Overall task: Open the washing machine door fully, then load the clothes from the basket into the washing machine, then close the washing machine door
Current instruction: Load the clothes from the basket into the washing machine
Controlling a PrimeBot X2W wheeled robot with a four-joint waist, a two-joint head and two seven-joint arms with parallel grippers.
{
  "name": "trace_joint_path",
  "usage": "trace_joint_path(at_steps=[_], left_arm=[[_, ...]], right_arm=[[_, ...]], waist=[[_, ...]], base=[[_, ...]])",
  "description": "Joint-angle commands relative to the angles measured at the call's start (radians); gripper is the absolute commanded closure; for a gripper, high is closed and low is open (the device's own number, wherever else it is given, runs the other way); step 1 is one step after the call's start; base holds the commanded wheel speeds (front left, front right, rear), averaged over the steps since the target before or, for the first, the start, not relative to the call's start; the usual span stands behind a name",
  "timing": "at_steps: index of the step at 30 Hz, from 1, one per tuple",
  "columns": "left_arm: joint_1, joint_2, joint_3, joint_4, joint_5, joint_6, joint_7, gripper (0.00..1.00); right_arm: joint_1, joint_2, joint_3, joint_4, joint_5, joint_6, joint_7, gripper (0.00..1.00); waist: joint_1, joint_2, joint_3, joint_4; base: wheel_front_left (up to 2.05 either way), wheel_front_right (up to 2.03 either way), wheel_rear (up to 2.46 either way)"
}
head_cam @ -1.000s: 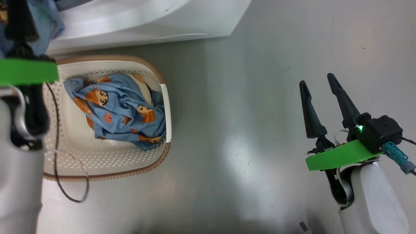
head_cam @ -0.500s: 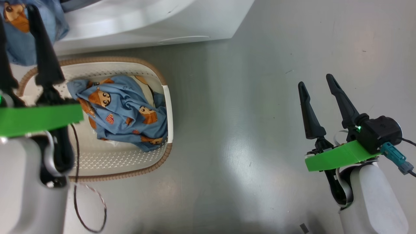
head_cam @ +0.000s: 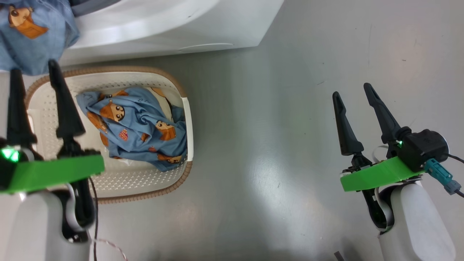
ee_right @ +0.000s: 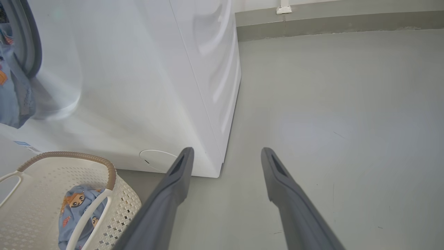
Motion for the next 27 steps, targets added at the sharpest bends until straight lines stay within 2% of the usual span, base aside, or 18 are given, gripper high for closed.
trace_joint_path(at_steps=[1,9,19,27], left_arm=[[0.053,0.006,0.045,-0.018,0.02,-0.015,-0.008,0.0],[0.124,-0.048,0.078,0.007,0.063,-0.05,-0.008,0.0],[0.188,-0.077,0.099,0.038,0.091,-0.076,-0.008,0.0],[0.232,-0.082,0.093,0.079,0.168,-0.081,-0.008,0.0]], right_arm=[[0.048,0.009,0.029,-0.018,0.0,0.002,-0.005,0.0],[0.053,0.007,0.03,-0.019,-0.003,0.002,-0.005,0.0],[0.059,0.0,0.029,-0.017,-0.003,0.002,-0.005,0.0],[0.06,0.0,0.03,-0.019,-0.004,0.002,-0.005,0.0]], waist=[[0.0,0.0,-0.003,-0.001],[0.0,0.0,-0.011,0.003],[0.0,0.0,-0.017,0.008],[0.0,0.0,-0.018,0.009]], base=[[0.0,0.0,0.0],[0.0,0.0,0.0],[0.0,0.0,0.0],[0.0,0.0,0.0]])
